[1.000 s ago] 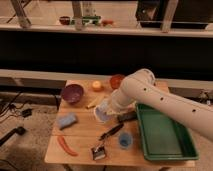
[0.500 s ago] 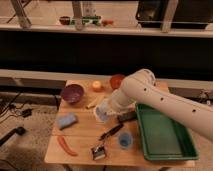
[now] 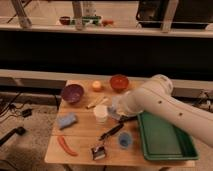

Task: Wipe tray with towel

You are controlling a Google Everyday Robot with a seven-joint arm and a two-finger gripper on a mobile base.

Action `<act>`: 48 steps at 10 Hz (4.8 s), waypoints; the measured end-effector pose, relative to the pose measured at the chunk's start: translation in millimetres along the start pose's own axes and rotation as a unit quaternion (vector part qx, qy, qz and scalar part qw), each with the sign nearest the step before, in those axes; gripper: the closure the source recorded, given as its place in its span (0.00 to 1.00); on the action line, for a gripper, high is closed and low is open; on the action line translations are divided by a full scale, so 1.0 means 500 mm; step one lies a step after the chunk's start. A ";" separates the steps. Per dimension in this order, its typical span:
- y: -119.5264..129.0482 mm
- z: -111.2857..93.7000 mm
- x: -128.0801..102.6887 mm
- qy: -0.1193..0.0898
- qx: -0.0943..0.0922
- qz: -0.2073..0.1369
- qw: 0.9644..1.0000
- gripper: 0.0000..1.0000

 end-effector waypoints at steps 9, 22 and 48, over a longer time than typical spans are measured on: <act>-0.062 -0.003 0.276 0.050 0.077 0.093 0.991 1.00; -0.051 0.156 0.474 0.035 0.081 0.162 0.983 1.00; 0.114 0.114 0.354 -0.034 -0.031 0.212 0.976 1.00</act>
